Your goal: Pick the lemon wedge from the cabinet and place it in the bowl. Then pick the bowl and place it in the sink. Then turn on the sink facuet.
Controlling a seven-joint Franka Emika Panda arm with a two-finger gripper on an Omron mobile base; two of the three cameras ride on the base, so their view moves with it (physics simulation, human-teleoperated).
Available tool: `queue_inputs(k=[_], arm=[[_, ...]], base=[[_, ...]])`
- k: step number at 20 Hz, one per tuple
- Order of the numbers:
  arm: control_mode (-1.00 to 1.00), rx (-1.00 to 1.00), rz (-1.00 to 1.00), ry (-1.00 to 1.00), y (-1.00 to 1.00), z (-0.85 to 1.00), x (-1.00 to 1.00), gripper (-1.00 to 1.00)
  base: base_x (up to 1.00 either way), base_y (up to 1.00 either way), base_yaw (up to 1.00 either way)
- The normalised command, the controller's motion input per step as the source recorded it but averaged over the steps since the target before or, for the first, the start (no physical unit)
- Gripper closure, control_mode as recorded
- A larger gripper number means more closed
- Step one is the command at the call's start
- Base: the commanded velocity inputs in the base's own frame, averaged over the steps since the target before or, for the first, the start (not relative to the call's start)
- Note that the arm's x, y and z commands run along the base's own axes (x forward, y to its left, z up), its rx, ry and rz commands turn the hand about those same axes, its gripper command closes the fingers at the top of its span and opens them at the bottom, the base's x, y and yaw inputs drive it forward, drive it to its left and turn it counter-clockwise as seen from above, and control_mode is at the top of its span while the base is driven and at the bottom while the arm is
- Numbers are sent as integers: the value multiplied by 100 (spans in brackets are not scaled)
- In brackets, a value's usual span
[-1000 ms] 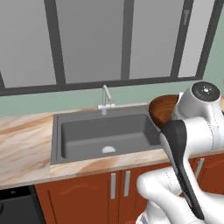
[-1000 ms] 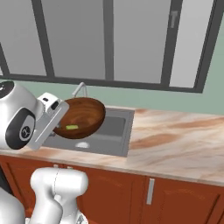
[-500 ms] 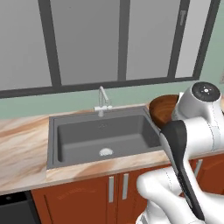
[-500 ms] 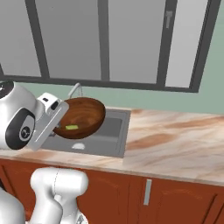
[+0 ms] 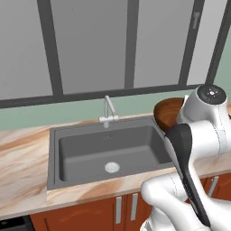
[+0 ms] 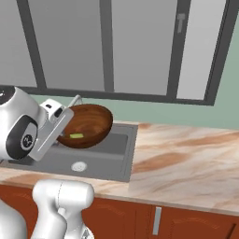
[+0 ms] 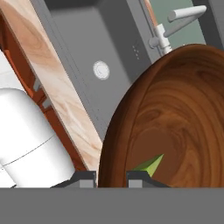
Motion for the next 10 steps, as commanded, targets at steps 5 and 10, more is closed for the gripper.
queue_inputs(k=[5,10], arm=[[100,0,0,0,0,0,0,100],[100,0,0,0,0,0,0,100]], base=[[18,0,0],[0,0,0]])
